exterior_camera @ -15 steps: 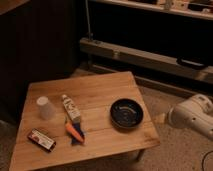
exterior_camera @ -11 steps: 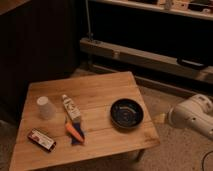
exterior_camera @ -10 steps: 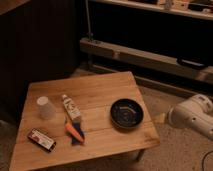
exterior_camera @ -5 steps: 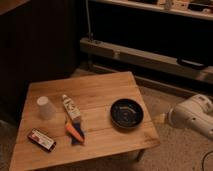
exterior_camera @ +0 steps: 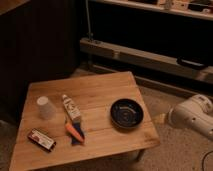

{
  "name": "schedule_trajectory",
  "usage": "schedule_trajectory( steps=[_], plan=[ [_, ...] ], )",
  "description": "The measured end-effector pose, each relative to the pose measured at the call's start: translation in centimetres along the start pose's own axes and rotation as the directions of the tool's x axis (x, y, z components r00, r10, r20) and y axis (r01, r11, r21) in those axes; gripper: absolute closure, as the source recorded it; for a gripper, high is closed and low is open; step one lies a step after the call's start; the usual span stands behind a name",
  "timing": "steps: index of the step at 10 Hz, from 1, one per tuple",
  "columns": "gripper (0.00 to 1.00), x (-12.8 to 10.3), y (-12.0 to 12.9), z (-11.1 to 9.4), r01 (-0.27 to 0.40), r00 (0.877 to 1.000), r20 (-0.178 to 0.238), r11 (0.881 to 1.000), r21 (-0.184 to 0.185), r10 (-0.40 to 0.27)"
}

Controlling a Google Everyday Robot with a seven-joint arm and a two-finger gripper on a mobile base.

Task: Drag the ceramic bowl in a circle

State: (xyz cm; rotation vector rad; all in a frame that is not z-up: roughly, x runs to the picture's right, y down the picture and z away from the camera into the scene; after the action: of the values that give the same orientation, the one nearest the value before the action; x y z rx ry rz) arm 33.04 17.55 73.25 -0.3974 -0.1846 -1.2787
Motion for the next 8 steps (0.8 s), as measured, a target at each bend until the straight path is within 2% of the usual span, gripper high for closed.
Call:
schedule_trajectory(
  steps=[1, 4, 6, 8],
  plan=[
    [0.20, 0.0, 0.1, 0.0, -0.001, 1.000, 0.003, 1.000, -0.003, 0.001],
    [0.20, -0.1, -1.7, 0.1, 0.011, 0.999, 0.040, 1.000, -0.015, -0.010],
    [0.20, 0.1, -2.8, 0.7, 0.006, 0.998, 0.065, 1.000, -0.002, -0.005],
    [0.20, -0.1, -3.2, 2.2, -0.008, 0.994, 0.110, 1.000, 0.025, 0.005]
  ],
)
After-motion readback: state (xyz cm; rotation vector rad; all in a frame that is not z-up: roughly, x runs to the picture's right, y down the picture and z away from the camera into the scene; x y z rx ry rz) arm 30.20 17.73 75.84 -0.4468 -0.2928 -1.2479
